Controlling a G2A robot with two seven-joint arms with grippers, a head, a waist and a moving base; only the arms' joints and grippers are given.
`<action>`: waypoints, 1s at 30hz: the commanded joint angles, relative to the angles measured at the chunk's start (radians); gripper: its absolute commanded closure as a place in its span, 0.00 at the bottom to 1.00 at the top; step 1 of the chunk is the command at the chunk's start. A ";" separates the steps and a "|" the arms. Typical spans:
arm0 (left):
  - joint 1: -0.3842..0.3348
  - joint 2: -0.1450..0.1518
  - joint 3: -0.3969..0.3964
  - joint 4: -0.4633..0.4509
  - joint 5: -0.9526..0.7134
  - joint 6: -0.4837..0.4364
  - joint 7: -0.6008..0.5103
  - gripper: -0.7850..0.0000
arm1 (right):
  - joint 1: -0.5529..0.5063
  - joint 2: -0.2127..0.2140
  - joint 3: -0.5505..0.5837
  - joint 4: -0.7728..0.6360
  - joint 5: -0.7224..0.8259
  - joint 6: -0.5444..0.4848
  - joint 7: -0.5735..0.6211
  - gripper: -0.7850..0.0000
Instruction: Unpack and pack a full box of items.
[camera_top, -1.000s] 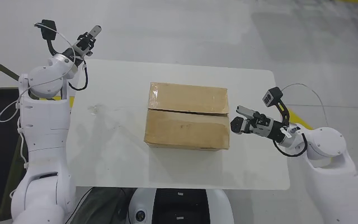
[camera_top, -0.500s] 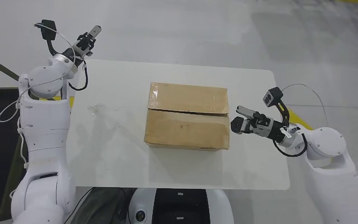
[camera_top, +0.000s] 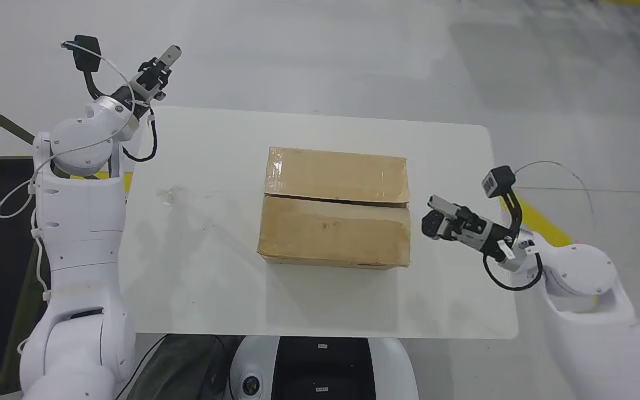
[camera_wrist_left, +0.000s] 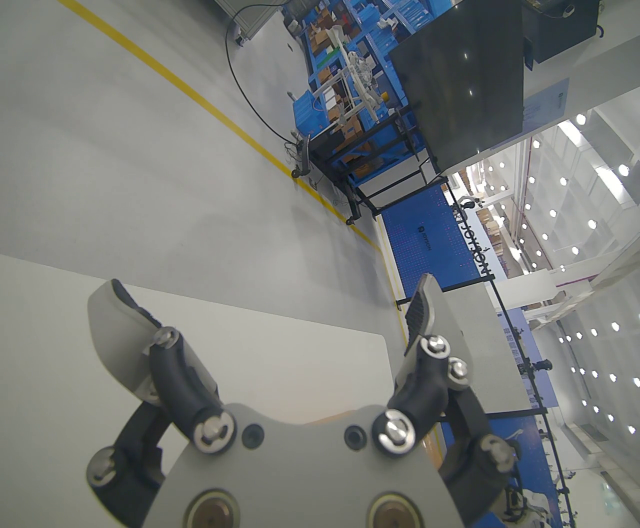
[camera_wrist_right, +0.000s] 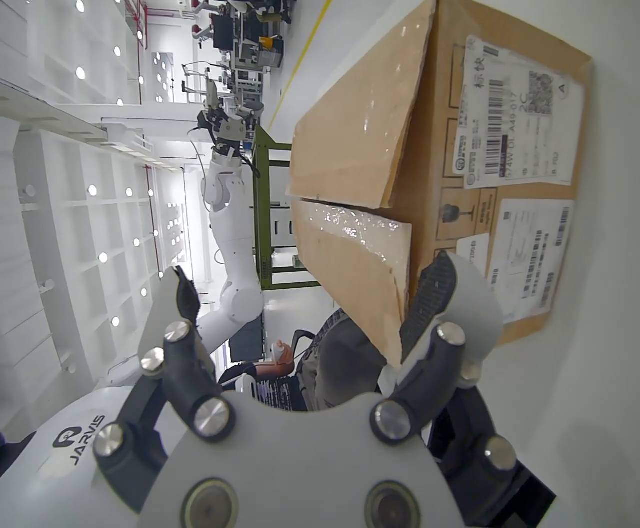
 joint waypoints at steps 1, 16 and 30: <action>0.000 0.000 0.000 0.000 0.000 0.000 0.000 0.00 | 0.005 0.000 -0.008 0.004 -0.006 0.003 0.001 0.00; 0.000 0.000 0.000 0.000 0.000 0.000 0.000 0.00 | 0.038 0.000 -0.056 0.039 -0.011 0.004 -0.009 0.00; 0.000 0.000 0.000 0.000 0.000 0.000 0.000 0.00 | 0.069 0.000 -0.098 0.056 -0.008 -0.034 0.013 0.00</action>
